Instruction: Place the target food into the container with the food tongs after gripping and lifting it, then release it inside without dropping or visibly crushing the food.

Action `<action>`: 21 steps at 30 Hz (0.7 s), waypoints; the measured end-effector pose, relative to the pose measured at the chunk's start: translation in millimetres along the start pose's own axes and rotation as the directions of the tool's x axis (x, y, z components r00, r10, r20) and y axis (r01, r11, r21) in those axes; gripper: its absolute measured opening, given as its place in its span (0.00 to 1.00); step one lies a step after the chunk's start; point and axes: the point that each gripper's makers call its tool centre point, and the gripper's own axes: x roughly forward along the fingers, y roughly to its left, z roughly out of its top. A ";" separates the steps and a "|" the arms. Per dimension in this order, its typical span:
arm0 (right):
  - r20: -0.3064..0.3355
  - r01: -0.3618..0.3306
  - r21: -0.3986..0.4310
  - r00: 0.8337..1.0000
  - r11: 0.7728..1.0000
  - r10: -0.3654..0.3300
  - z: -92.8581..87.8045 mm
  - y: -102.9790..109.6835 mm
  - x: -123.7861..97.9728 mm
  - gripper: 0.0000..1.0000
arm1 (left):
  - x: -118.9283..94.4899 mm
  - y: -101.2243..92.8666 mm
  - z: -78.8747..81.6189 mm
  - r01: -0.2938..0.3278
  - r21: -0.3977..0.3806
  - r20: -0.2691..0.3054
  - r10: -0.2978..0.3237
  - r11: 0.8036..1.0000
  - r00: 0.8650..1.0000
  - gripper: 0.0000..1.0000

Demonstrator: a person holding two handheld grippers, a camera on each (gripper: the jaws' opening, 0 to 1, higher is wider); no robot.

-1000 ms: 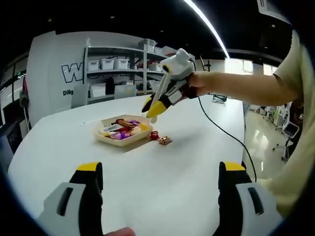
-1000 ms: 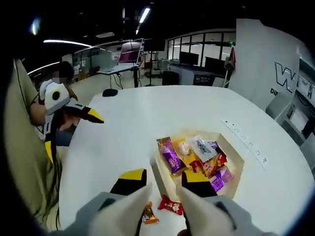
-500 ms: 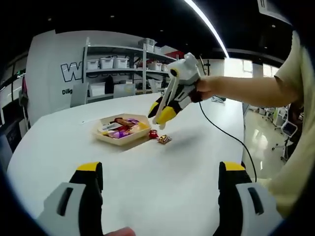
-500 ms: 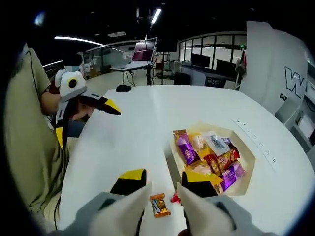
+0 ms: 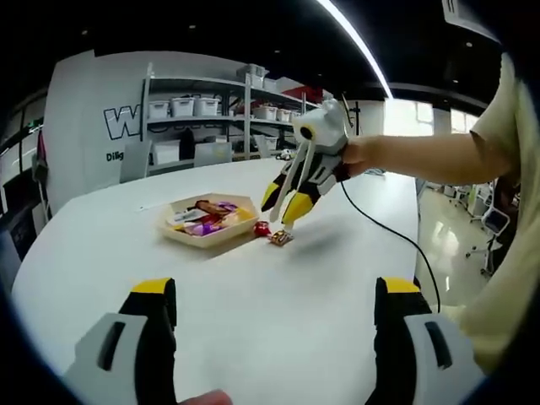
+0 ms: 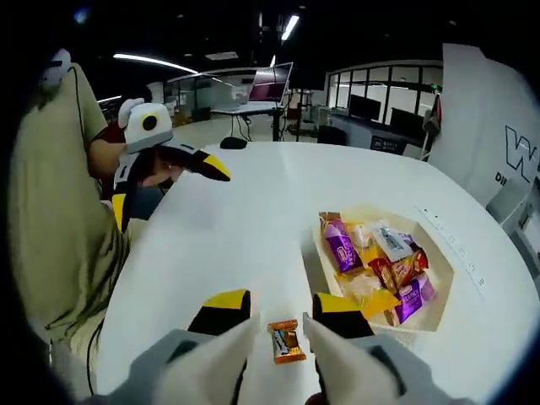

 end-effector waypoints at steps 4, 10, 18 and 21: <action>-0.005 -0.012 0.002 1.000 1.000 0.012 -5.3 0.8 2.0 0.25 | 0.1 0.4 -0.8 -0.001 -0.001 -0.002 0.001 1.000 1.000 0.95; -0.023 -0.020 0.004 1.000 1.000 0.020 -13.8 1.3 6.5 0.25 | 0.4 0.8 -1.1 -0.002 -0.002 -0.004 0.002 1.000 1.000 0.95; -0.025 -0.017 0.018 1.000 1.000 0.018 -19.9 -2.6 7.9 0.26 | 0.4 1.3 -2.9 -0.003 -0.002 -0.008 0.003 1.000 1.000 0.95; -0.028 -0.017 0.021 0.999 1.000 0.018 -21.7 -2.5 8.7 0.25 | 0.8 1.3 -3.0 -0.003 -0.002 -0.009 0.003 1.000 1.000 0.95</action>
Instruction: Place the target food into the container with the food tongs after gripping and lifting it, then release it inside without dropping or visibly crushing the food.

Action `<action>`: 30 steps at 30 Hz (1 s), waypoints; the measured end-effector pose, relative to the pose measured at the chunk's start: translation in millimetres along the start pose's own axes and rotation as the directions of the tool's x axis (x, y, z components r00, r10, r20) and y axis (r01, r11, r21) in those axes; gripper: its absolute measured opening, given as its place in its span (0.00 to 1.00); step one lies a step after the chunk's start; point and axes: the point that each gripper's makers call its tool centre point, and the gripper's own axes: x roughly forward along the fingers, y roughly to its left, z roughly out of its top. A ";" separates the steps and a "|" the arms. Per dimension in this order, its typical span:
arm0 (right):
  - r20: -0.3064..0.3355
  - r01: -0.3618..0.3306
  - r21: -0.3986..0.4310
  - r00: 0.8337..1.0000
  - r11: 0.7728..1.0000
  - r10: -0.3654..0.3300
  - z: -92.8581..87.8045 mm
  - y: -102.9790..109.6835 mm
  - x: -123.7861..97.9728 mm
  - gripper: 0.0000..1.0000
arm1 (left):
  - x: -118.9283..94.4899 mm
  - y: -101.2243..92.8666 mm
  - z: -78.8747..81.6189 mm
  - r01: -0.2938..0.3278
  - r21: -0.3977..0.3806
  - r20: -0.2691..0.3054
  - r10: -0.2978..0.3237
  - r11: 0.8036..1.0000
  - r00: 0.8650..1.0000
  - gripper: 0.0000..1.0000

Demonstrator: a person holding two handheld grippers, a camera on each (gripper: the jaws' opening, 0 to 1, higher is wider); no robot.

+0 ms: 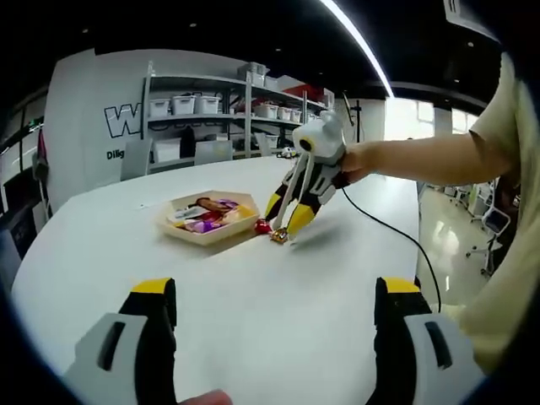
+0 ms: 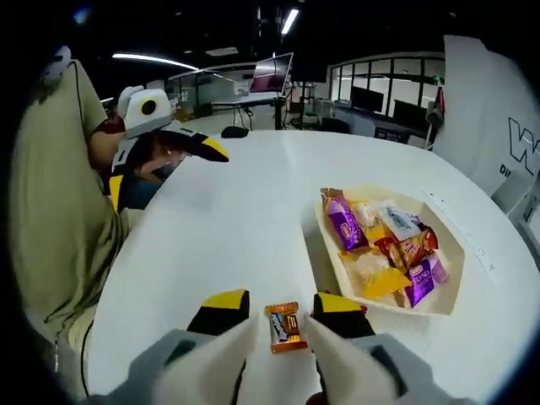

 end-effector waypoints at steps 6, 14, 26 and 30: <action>-0.004 -0.007 0.003 1.000 1.000 0.007 -3.4 1.4 1.7 0.25 | 0.1 -0.7 0.0 0.001 0.001 -0.002 -0.001 1.000 1.000 0.95; 0.010 0.002 0.015 1.000 1.000 -0.002 -2.5 0.8 3.0 0.24 | -1.5 1.1 0.2 -0.003 0.001 -0.002 0.003 1.000 1.000 0.95; -0.001 0.036 0.038 0.999 0.999 -0.036 -1.7 -1.1 4.5 0.20 | -2.3 0.8 0.8 -0.002 0.004 0.001 0.002 1.000 1.000 0.95; -0.011 0.054 0.071 0.999 0.996 -0.053 -1.6 -2.5 5.3 0.19 | -2.4 1.1 1.6 -0.002 0.005 0.003 0.002 1.000 1.000 0.95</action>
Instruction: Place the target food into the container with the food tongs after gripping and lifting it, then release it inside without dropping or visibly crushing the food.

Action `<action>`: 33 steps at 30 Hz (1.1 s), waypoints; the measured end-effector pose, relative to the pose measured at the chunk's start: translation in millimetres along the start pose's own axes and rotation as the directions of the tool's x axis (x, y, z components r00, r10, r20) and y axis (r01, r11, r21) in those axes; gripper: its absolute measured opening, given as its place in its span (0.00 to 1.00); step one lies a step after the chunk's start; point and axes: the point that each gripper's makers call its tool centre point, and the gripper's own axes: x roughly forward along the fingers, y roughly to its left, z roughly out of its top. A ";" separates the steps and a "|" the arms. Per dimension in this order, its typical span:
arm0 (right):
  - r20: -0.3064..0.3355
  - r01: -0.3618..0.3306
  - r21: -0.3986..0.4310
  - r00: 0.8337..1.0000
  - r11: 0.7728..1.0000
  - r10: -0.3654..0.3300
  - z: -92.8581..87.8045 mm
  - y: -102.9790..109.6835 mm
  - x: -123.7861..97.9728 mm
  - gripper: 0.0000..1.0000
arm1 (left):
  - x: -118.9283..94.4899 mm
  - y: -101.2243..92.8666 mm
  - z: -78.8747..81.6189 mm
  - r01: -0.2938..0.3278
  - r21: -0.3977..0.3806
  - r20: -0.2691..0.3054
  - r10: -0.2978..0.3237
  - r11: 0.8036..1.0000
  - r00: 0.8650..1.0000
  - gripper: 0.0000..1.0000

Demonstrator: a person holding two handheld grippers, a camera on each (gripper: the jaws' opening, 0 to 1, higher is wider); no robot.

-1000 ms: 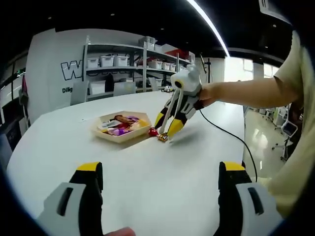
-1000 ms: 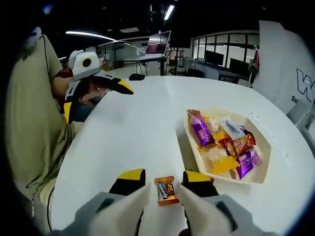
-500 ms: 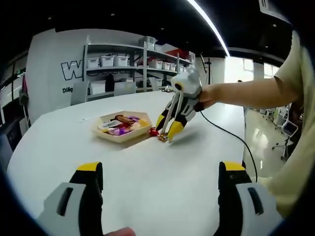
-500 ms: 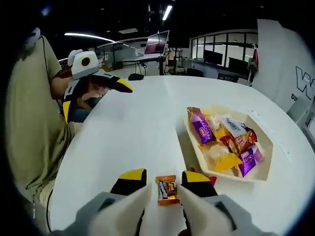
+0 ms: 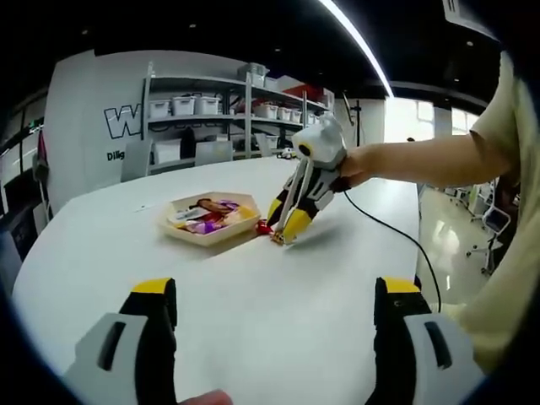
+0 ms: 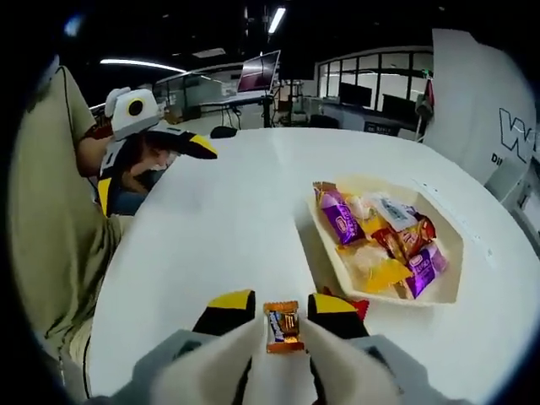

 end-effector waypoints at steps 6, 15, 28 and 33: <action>-0.021 0.006 -0.031 1.000 1.000 -0.007 1.1 4.0 1.9 0.18 | 0.4 -1.0 -1.2 0.002 -0.001 -0.001 -0.002 1.000 1.000 0.95; -0.052 0.045 0.005 0.998 0.999 -0.045 0.5 1.6 2.7 0.17 | -1.1 0.2 -1.8 -0.003 -0.002 -0.001 0.003 1.000 1.000 0.95; -0.052 0.075 0.018 0.996 0.997 -0.074 24.4 -0.9 -14.1 0.17 | -1.3 0.3 -0.9 -0.003 0.000 0.003 0.003 1.000 1.000 0.95; -0.050 0.088 0.020 0.995 0.996 -0.087 35.6 -2.9 -23.5 0.17 | -1.7 -1.0 1.0 -0.002 0.002 0.006 0.002 1.000 1.000 0.95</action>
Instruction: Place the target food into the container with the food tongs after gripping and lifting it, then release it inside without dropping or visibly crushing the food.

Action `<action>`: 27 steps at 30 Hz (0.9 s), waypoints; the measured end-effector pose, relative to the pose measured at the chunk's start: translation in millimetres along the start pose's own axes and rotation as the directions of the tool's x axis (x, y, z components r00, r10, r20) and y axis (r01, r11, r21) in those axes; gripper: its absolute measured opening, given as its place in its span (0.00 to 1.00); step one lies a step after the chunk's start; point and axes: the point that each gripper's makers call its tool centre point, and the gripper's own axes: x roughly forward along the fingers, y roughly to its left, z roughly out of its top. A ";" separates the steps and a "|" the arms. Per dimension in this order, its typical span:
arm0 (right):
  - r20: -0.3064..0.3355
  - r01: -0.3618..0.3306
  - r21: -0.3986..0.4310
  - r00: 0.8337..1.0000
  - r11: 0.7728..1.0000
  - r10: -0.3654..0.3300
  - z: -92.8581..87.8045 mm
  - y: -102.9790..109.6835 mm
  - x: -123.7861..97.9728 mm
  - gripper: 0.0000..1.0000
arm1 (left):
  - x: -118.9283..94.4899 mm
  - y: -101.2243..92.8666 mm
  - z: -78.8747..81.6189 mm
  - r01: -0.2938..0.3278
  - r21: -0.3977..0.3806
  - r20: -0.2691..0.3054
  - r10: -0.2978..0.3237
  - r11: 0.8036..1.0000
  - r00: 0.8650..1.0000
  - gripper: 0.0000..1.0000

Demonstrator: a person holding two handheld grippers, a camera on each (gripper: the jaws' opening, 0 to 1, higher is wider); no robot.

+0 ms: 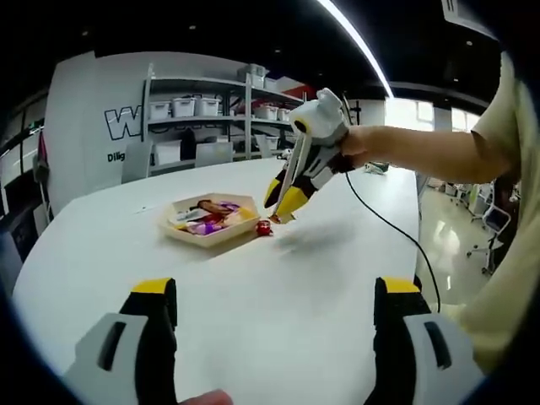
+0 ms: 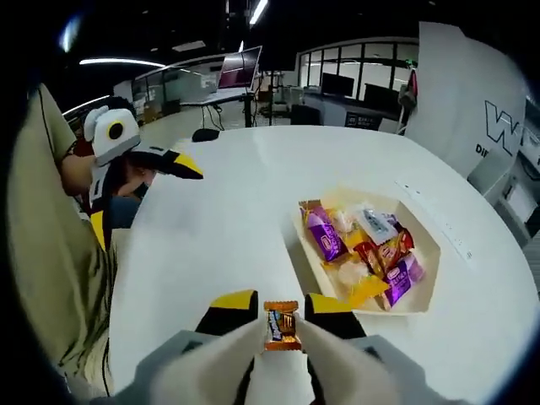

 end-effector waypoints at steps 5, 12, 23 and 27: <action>0.006 0.009 0.007 1.000 1.000 -0.009 4.4 -3.0 -5.5 0.17 | -1.1 -0.2 -0.1 -0.001 -0.001 0.002 0.001 1.000 1.000 0.95; 0.019 0.025 0.019 1.000 1.000 -0.025 18.0 -13.7 -11.2 0.17 | -2.2 0.1 0.6 -0.003 0.000 0.006 0.003 1.000 1.000 0.95; 0.033 0.055 0.026 0.998 0.998 -0.056 48.4 -41.3 -6.4 0.17 | -5.1 3.6 1.5 -0.009 -0.003 0.012 0.009 1.000 1.000 0.95; 0.039 0.071 0.026 0.997 0.997 -0.072 64.4 -55.1 -3.9 0.17 | -5.8 4.1 1.6 -0.011 -0.001 0.010 0.011 1.000 1.000 0.95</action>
